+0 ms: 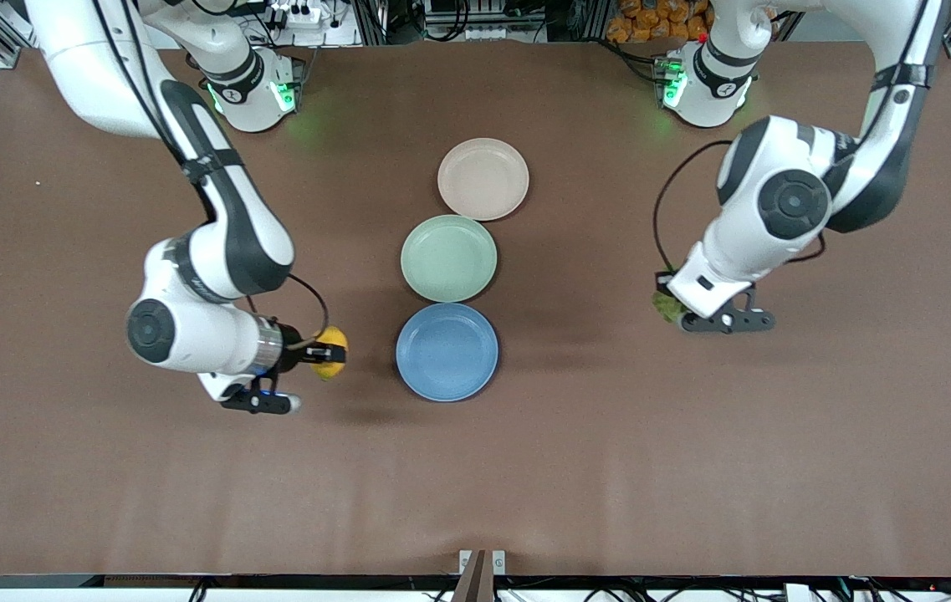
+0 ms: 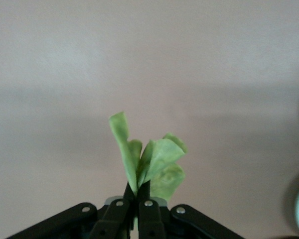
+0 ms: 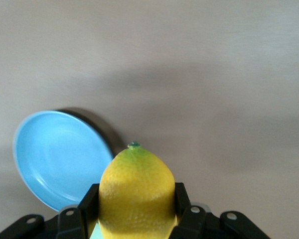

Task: Place lemon and lettuce in plates
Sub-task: 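Carry the lemon to the blue plate while the left gripper carries lettuce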

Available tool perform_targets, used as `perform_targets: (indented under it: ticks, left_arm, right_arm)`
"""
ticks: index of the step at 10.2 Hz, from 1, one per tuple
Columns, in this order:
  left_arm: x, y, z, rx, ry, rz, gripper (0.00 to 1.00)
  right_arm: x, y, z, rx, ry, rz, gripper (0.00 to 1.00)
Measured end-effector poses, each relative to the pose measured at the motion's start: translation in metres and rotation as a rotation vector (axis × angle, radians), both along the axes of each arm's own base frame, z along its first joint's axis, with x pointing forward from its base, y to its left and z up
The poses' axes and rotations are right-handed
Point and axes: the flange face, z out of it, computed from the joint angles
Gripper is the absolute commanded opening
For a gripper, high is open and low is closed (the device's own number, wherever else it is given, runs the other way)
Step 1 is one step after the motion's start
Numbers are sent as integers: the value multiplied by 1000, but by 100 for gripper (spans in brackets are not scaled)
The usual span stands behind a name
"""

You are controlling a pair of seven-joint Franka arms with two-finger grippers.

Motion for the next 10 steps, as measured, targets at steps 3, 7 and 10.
perform_targets:
  ticks: [3, 7, 10]
  left_arm:
    - [-40, -68, 7, -57, 64, 180, 0]
    - [-120, -154, -16, 1, 134, 227, 0]
    - [-179, -191, -38, 54, 173, 248, 0]
  right_arm:
    - [-5, 65, -27, 25, -26, -126, 13]
    - [-12, 115, -44, 74, 34, -229, 15]
    - [-9, 123, -63, 106, -1, -270, 20]
